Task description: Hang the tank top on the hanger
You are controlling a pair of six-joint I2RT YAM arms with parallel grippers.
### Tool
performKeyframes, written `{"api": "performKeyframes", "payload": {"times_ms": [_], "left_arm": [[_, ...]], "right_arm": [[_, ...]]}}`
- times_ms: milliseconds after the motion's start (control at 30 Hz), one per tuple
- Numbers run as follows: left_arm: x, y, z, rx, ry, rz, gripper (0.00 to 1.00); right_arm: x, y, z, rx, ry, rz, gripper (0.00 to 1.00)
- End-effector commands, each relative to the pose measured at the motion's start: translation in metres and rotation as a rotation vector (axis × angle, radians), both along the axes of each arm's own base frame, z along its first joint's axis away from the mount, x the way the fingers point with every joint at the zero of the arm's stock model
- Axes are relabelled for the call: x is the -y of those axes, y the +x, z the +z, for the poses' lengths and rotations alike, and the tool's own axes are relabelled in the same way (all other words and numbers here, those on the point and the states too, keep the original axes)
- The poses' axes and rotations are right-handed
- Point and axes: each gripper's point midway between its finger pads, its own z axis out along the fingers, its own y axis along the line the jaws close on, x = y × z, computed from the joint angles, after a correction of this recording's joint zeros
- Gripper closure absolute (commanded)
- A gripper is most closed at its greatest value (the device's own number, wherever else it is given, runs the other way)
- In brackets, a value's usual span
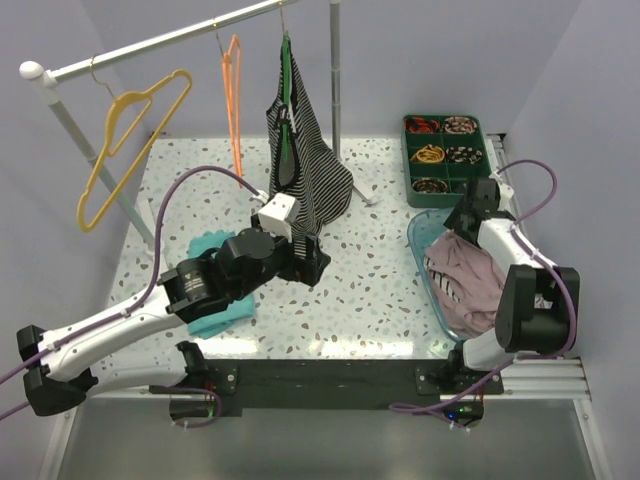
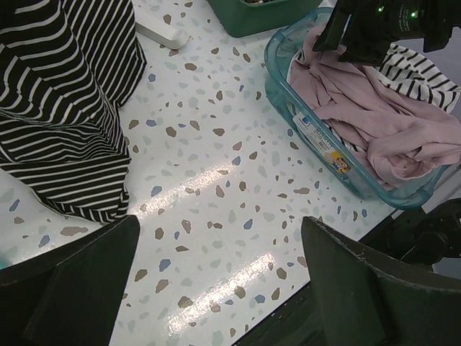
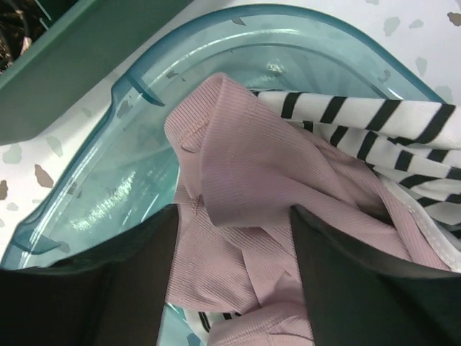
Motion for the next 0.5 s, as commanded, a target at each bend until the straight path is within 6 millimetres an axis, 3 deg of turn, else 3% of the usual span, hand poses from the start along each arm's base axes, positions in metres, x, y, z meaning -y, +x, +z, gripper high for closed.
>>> {"api": "performKeyframes", "payload": {"times_ms": [0,100,200,233,300,367,400,467], "left_arm": [[-0.007,0.000,0.003,0.008,-0.006,0.023,0.00],[-0.009,-0.001,0.002,0.006,-0.009,0.026,0.00],[-0.011,-0.001,-0.001,0.001,-0.009,0.031,0.00],[-0.011,-0.002,0.001,0.003,-0.014,0.032,0.00],[-0.011,-0.002,0.003,0.003,-0.015,0.032,0.00],[-0.013,-0.001,0.007,0.011,-0.020,0.035,0.00],[-0.014,0.000,0.012,0.021,-0.032,0.043,0.00],[-0.016,0.001,0.022,0.039,-0.056,0.054,0.00]], "right_arm": [[0.003,0.022,0.009,0.068,-0.005,-0.006,0.45],[0.007,0.019,0.004,0.040,-0.023,-0.011,0.56],[0.012,0.011,-0.002,-0.006,-0.051,-0.021,0.84],[0.012,0.008,0.003,-0.005,-0.052,-0.020,0.98],[0.010,0.007,0.019,0.015,-0.053,-0.009,1.00],[0.005,0.006,0.058,0.066,-0.043,0.023,1.00],[-0.001,0.015,0.090,0.132,-0.029,0.049,1.00],[-0.012,0.009,0.139,0.208,-0.016,0.096,1.00]]}}
